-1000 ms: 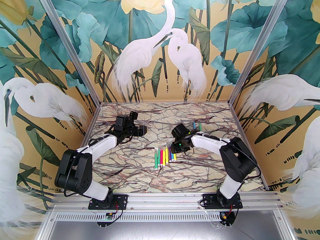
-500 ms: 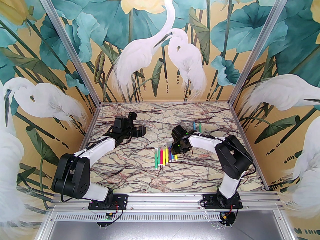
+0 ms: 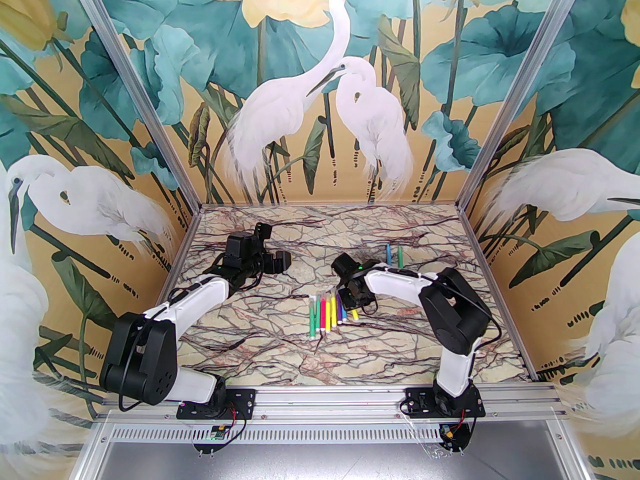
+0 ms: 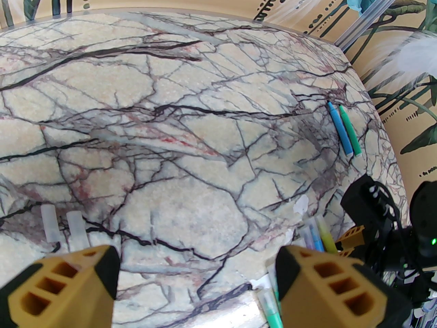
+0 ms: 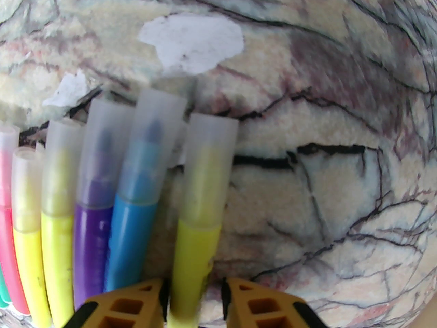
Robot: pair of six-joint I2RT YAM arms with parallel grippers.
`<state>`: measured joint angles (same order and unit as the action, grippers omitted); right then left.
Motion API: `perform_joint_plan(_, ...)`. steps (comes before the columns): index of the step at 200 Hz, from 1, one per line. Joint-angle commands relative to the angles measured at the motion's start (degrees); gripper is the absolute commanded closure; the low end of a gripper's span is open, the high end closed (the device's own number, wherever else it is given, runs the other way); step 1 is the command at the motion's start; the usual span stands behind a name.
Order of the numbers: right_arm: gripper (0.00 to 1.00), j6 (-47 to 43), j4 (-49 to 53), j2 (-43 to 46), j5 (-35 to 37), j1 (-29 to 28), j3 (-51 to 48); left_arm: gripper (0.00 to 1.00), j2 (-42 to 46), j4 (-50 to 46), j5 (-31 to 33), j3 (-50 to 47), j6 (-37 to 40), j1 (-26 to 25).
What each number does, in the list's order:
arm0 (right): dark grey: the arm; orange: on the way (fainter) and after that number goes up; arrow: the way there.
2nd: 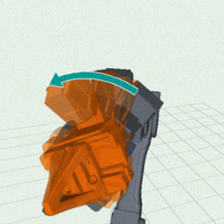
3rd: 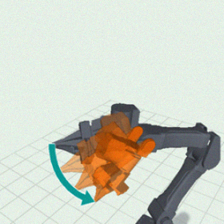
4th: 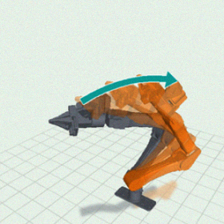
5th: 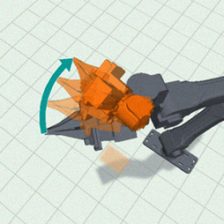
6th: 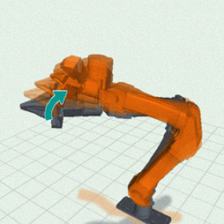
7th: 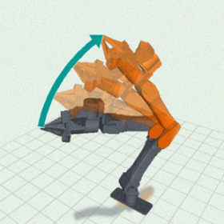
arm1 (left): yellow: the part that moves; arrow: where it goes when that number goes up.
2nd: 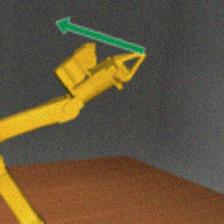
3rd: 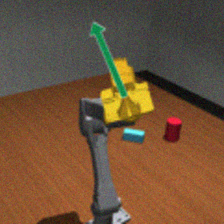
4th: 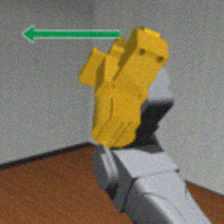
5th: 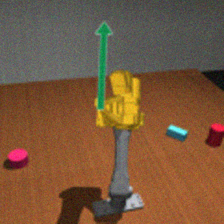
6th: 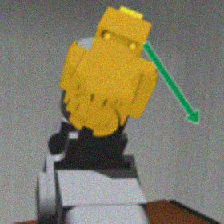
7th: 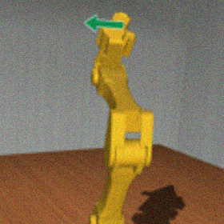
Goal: Open the pen caps
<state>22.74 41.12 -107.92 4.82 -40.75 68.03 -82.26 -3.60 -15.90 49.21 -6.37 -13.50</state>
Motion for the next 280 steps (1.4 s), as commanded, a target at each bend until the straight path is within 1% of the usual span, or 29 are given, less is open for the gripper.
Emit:
perform_joint_plan(1, 0.70, 0.87, 1.77, -3.24, 4.47, -0.31, 0.61, 0.20, 2.06, -0.49, 1.86, -0.78, 0.84, 0.23)
perform_joint_plan(62, 0.77, 1.43, 1.85, -3.66, 5.46, -0.39, 0.58, 0.20, 1.94, -0.90, 2.19, -0.55, 0.64, 0.23)
perform_joint_plan(110, 0.81, 0.74, 0.05, -1.51, 5.24, -0.06, -0.34, 0.20, 1.62, -0.91, 0.30, 0.09, -0.13, 0.29)
perform_joint_plan(153, 0.84, -0.81, -4.64, 3.25, 0.32, 2.43, -2.91, 0.20, 0.89, 0.41, -3.36, 0.27, -2.47, -0.07)
perform_joint_plan(198, 0.89, -2.63, -9.35, 8.62, -4.68, 5.14, -6.24, 0.22, -0.18, 1.51, -4.77, 1.30, -4.34, -2.12)
perform_joint_plan(220, 0.91, -3.98, -13.19, 11.92, -7.88, 6.16, -8.68, 0.23, -1.84, 2.72, -6.30, 2.32, -6.20, -4.11)
perform_joint_plan(253, 0.94, -4.86, -18.23, 16.59, -12.78, 7.82, -11.62, 0.24, -4.69, 5.11, -5.87, 4.40, -9.39, -8.13)
perform_joint_plan(280, 0.94, -5.63, -21.23, 19.50, -16.16, 8.74, -13.26, 0.25, -7.12, 7.68, -8.30, 6.16, -12.19, -10.49)
